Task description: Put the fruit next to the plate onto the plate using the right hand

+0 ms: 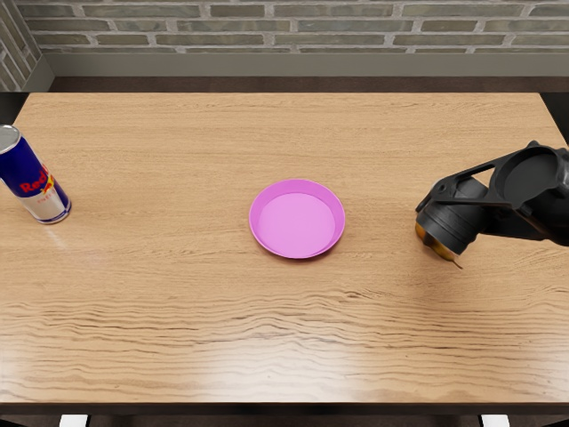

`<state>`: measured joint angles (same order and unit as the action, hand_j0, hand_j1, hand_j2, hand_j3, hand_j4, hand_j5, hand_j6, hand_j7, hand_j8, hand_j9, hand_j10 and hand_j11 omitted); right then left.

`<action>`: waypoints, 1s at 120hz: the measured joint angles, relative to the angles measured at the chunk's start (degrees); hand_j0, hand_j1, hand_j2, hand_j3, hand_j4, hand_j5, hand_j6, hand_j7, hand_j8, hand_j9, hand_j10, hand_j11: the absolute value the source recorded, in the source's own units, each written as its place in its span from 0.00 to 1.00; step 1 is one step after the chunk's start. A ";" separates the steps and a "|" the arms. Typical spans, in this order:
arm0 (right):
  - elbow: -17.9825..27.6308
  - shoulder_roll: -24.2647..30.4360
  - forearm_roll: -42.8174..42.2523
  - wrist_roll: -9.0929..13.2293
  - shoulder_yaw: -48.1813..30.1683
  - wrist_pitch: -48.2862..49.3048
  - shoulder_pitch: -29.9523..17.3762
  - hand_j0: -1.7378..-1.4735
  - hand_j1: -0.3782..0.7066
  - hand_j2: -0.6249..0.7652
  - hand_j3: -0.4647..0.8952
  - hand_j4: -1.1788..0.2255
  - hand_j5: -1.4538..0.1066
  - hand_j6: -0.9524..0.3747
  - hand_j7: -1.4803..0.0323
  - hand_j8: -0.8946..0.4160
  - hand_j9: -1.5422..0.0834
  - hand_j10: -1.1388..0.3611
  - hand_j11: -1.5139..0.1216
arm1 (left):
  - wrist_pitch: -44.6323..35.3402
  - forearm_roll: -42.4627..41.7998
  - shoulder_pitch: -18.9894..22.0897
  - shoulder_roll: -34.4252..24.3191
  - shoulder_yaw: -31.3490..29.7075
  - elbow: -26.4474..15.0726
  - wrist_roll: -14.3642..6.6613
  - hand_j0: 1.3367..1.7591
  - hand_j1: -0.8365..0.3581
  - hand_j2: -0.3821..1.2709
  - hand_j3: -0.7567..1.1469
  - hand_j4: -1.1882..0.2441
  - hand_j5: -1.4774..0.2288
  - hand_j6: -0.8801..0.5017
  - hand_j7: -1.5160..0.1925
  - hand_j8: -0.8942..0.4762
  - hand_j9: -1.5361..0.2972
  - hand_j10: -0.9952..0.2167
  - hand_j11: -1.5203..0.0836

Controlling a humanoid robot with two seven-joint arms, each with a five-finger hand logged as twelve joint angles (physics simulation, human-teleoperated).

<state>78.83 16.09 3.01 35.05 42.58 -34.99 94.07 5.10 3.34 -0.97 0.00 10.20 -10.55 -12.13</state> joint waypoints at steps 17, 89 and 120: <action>-0.08 -0.15 -0.41 -0.11 -0.14 -0.01 -0.60 0.30 0.61 0.40 0.34 0.48 0.54 0.44 0.48 0.42 0.45 0.43 0.54 | 0.00 0.00 0.00 0.00 -0.01 0.00 0.00 0.76 0.99 0.23 0.40 0.83 0.87 0.64 0.89 0.65 0.84 0.82 0.95; -0.61 17.65 0.19 -0.04 -27.37 3.86 -8.34 0.37 0.68 0.67 0.34 0.22 0.24 0.43 0.20 0.44 0.19 0.39 0.22 | 0.00 0.01 0.00 0.00 0.01 0.00 0.00 0.76 0.99 0.23 0.40 0.83 0.87 0.64 0.89 0.65 0.84 0.82 0.95; -6.64 12.16 0.36 -0.12 -48.34 19.01 -16.74 0.36 0.64 0.66 0.34 0.23 0.19 0.38 0.22 0.40 0.20 0.36 0.21 | 0.00 0.01 0.00 0.00 0.02 0.00 0.00 0.76 0.99 0.23 0.40 0.83 0.87 0.64 0.89 0.65 0.84 0.82 0.95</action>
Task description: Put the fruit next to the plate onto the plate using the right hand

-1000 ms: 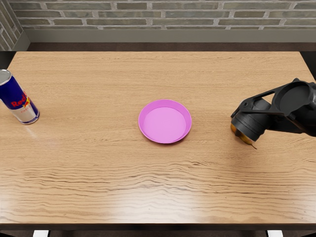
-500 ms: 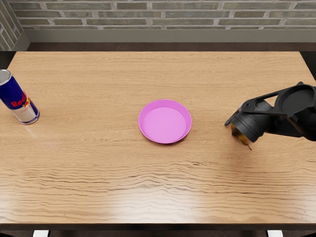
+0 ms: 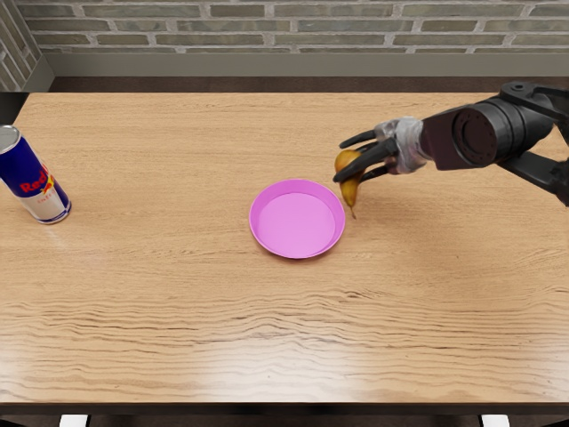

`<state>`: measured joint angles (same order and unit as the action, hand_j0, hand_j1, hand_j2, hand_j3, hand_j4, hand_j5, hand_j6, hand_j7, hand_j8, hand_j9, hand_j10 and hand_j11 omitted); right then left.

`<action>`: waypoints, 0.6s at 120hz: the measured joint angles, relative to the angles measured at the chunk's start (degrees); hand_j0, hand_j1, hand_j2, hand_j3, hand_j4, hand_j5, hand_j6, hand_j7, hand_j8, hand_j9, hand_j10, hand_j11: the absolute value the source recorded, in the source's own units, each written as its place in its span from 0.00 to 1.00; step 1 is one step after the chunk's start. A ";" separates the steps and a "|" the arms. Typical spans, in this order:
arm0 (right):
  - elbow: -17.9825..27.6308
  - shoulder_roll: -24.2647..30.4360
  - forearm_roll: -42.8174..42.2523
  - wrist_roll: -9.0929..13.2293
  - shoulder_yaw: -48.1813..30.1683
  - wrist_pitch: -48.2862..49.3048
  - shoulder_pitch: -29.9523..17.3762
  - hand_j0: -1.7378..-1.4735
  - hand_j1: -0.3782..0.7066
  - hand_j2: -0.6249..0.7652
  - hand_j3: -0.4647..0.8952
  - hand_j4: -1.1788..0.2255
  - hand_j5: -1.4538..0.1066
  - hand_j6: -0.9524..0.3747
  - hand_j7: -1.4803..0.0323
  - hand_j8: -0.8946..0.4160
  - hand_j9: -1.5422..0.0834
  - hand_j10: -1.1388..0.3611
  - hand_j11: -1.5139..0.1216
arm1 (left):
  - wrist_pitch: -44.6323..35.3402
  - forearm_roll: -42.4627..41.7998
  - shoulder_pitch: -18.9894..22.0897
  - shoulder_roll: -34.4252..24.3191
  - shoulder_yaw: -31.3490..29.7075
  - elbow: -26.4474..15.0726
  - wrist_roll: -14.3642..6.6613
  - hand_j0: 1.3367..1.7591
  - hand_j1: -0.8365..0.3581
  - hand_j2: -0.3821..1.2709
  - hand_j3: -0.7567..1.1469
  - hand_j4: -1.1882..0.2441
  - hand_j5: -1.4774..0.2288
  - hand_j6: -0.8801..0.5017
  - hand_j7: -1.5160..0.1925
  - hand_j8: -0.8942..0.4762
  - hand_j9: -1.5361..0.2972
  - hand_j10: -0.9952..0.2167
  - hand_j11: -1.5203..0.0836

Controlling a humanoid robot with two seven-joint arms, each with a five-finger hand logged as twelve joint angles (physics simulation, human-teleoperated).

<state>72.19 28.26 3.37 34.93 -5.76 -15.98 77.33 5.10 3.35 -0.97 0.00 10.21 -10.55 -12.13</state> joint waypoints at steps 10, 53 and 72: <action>-2.15 -4.41 0.13 -0.02 -2.91 1.78 -1.16 0.36 0.64 0.66 0.34 0.24 0.18 0.38 0.22 0.40 0.20 0.37 0.20 | 0.00 0.00 0.00 0.00 0.00 0.00 0.00 0.76 0.99 0.23 0.40 0.83 0.87 0.64 0.89 0.65 0.84 0.82 0.95; -3.96 -5.82 -3.75 0.06 -2.11 2.57 -3.33 0.32 0.28 0.53 0.34 0.60 0.63 0.57 0.68 0.56 0.65 0.60 0.64 | 0.00 -0.01 0.00 0.00 -0.01 0.00 0.00 0.76 0.99 0.23 0.40 0.83 0.87 0.64 0.89 0.65 0.84 0.82 0.95; 1.62 12.24 -3.42 0.07 -6.83 19.04 -5.13 0.31 0.16 0.48 0.34 0.72 0.78 0.64 0.83 0.61 0.80 0.68 0.78 | 0.00 -0.01 0.00 0.00 -0.02 0.00 -0.01 0.76 0.99 0.23 0.40 0.83 0.87 0.64 0.89 0.65 0.84 0.82 0.95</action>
<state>73.80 40.49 -0.06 35.00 -12.59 3.06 72.21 5.10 3.34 -0.97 0.00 10.19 -10.55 -12.13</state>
